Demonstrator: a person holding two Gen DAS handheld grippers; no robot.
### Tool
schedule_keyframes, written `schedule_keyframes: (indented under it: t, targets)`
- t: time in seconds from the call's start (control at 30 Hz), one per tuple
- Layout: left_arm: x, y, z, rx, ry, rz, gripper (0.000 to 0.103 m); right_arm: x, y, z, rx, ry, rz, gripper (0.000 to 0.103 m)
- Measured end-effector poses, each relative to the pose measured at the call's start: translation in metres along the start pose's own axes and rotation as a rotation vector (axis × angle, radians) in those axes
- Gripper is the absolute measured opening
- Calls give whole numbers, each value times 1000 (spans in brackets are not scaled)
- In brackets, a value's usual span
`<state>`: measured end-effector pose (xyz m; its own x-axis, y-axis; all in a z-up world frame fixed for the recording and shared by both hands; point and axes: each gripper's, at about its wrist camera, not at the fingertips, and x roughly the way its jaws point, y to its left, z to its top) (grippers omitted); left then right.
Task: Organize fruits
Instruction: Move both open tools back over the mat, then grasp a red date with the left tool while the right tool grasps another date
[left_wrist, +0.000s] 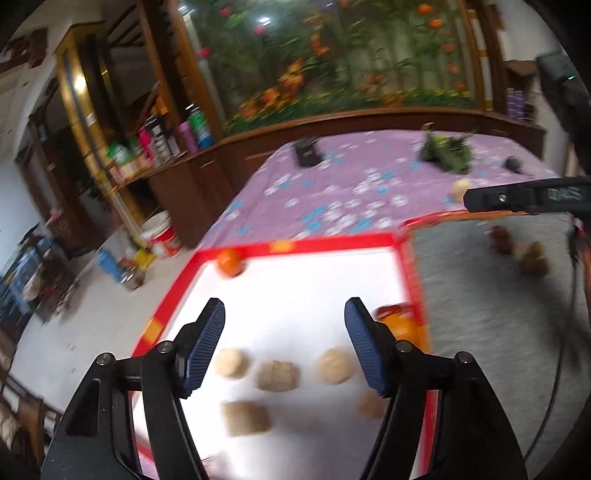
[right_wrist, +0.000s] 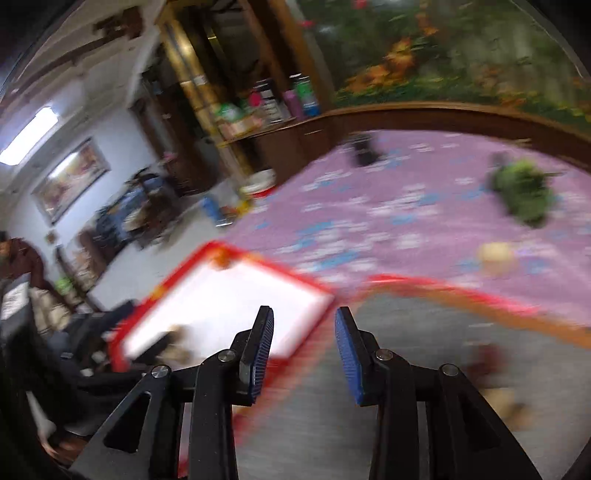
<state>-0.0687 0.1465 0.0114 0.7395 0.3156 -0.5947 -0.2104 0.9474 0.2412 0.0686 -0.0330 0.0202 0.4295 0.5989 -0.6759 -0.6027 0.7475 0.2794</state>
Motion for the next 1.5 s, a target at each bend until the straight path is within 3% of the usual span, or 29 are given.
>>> schedule_keyframes:
  t: [0.07, 0.23, 0.5, 0.67, 0.77, 0.9, 1.03, 1.2, 1.27, 1.5]
  targets:
    - [0, -15, 7, 29, -5, -42, 67, -5, -30, 1, 42, 18, -64, 37]
    - [4, -46, 19, 69, 20, -147, 67, 9, -68, -4, 96, 80, -90, 37]
    - [1, -65, 24, 92, 52, -163, 67, 36, -85, -16, 98, 175, -165, 34]
    - [-1, -86, 30, 125, 57, -203, 67, 40, -75, -21, 16, 193, -234, 20]
    - [2, -98, 35, 151, 67, -232, 67, 28, -86, -22, 54, 185, -199, 20]
    - [17, -121, 47, 174, 92, -323, 66, -23, -123, -24, 201, 100, -92, 20]
    - [35, -150, 58, 223, 98, -395, 66, -50, -151, -37, 273, 67, -69, 20]
    - [67, -180, 59, 316, 169, -482, 60, -42, -184, -49, 386, 80, -6, 20]
    - [74, -185, 58, 334, 198, -501, 51, -38, -188, -48, 396, 93, 7, 20]
    - [88, -200, 65, 366, 207, -520, 50, -42, -189, -49, 423, 83, 49, 20]
